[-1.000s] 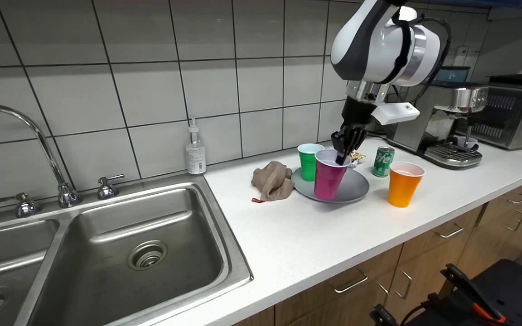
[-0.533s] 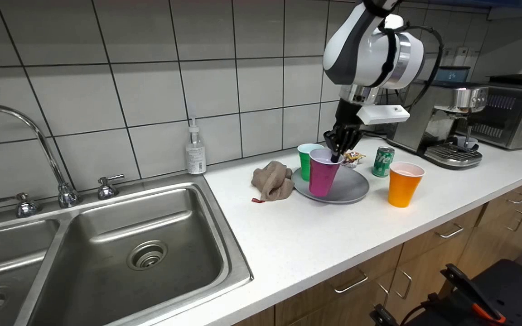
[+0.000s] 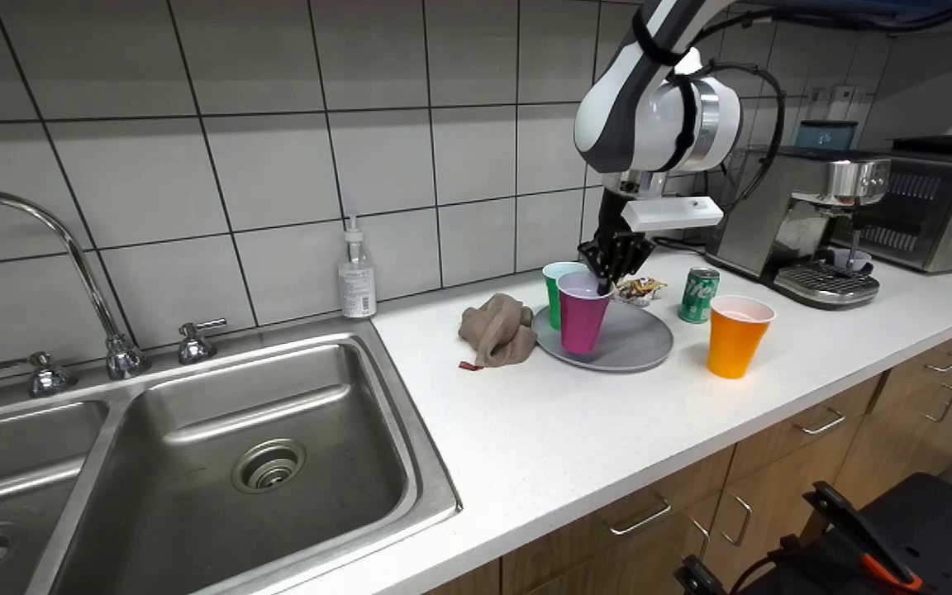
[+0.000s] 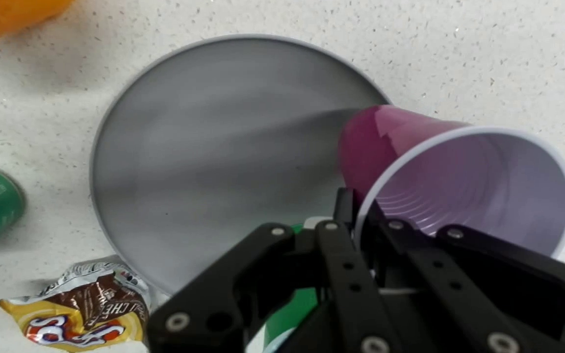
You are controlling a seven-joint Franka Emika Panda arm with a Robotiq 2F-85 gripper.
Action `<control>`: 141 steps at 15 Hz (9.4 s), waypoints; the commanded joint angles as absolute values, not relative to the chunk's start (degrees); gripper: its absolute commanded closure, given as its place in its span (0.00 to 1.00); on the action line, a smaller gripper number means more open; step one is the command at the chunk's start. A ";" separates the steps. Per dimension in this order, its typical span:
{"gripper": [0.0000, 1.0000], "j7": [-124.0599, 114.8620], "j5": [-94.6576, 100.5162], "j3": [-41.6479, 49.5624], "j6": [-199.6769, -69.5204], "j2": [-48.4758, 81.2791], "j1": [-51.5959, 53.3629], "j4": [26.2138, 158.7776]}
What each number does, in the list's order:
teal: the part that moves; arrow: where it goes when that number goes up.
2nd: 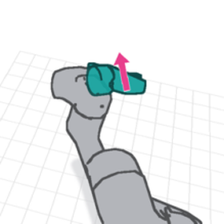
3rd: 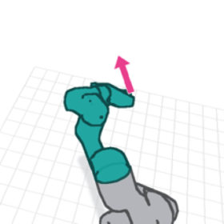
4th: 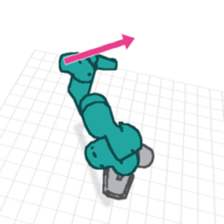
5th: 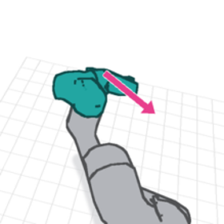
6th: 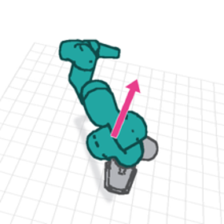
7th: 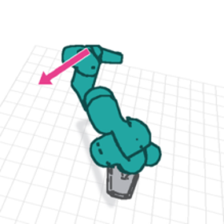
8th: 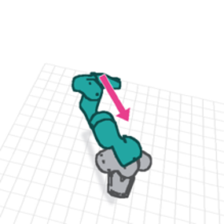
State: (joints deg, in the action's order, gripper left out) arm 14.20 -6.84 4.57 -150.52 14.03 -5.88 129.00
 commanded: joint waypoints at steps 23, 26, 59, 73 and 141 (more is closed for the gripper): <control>0.32 7.51 -5.99 4.35 -147.68 19.23 -7.10 122.50; 0.08 9.01 -6.09 4.09 -148.24 17.63 -7.51 123.62; 0.00 5.42 -4.84 8.39 -152.66 7.74 -8.97 132.37; 0.00 -4.42 1.03 11.99 -147.10 3.93 -9.32 136.56; 0.99 -7.74 14.61 14.48 -149.60 7.25 -8.28 136.51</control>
